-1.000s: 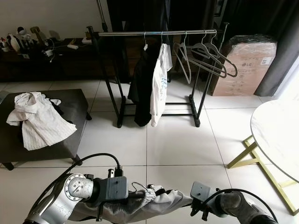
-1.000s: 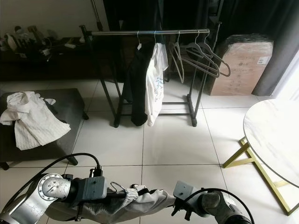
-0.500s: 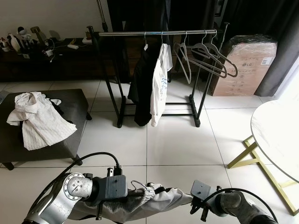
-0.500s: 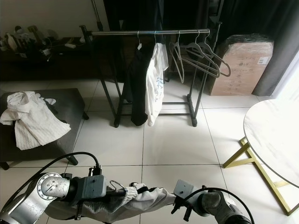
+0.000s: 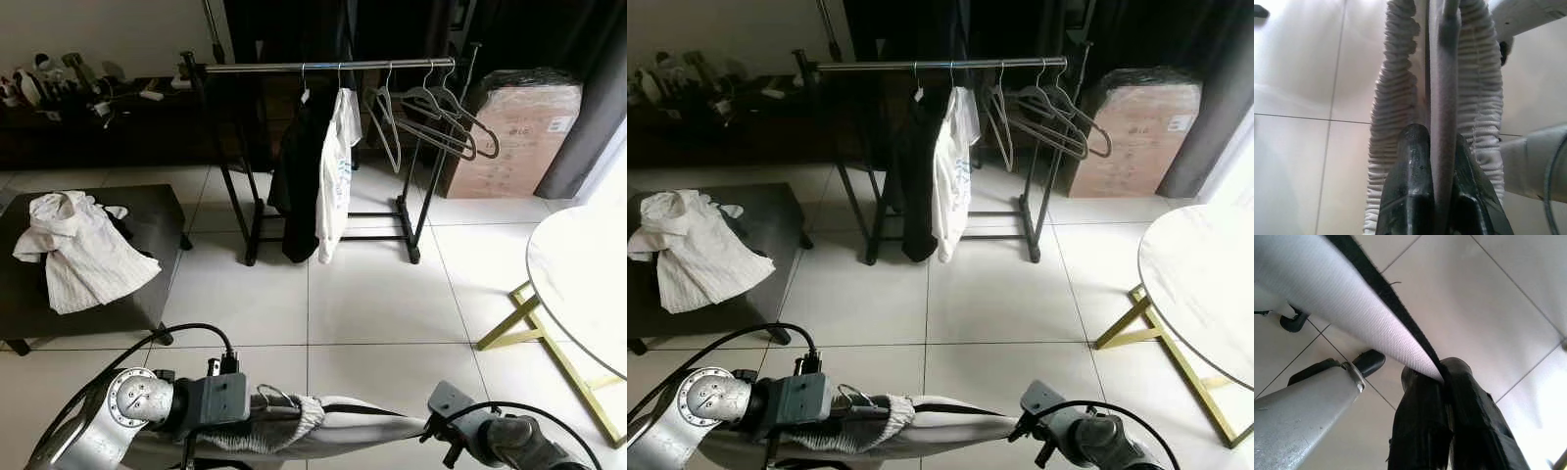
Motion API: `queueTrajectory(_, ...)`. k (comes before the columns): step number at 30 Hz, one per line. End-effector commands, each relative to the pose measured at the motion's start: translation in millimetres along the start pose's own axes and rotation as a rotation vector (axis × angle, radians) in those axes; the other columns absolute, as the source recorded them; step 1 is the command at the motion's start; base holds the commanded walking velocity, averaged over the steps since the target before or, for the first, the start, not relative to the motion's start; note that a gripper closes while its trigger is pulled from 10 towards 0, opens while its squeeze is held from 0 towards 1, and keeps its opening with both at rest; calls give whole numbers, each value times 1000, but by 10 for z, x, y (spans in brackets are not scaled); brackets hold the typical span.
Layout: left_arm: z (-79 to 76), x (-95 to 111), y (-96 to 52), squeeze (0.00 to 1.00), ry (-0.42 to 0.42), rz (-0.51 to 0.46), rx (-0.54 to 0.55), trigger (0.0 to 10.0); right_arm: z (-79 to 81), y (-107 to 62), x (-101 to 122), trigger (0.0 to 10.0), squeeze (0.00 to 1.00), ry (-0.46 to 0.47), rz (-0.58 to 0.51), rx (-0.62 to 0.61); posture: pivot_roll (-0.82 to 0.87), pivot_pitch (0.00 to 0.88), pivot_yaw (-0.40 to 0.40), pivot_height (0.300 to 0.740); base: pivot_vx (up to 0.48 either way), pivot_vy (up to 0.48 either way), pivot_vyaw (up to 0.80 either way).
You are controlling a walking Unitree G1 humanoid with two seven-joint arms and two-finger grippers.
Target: Hang hanger
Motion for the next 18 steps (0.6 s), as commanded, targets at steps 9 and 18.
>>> queueTrajectory(9,129,123,-197,0,-36,-104,96,10000,33,-25,-310,0,0,339,102,-96,60,171,-5,740,0,0,0)
queueTrajectory(18,121,65,-279,0,-48,-64,97,10000,21,-71,-493,0,0,519,144,-197,65,172,-6,740,0,0,0)
Point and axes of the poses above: a point about 5 cm out from each wrist's last joint towards the gripper, its own y axis pointing out of the wrist towards the gripper, its own x axis along the axis of the wrist's last joint, z = x × y, the point moved 2 cm from there along y, pointing out of the wrist towards the gripper, and after that the axes turned 10 degrees about -y, right-handed, at the moved point
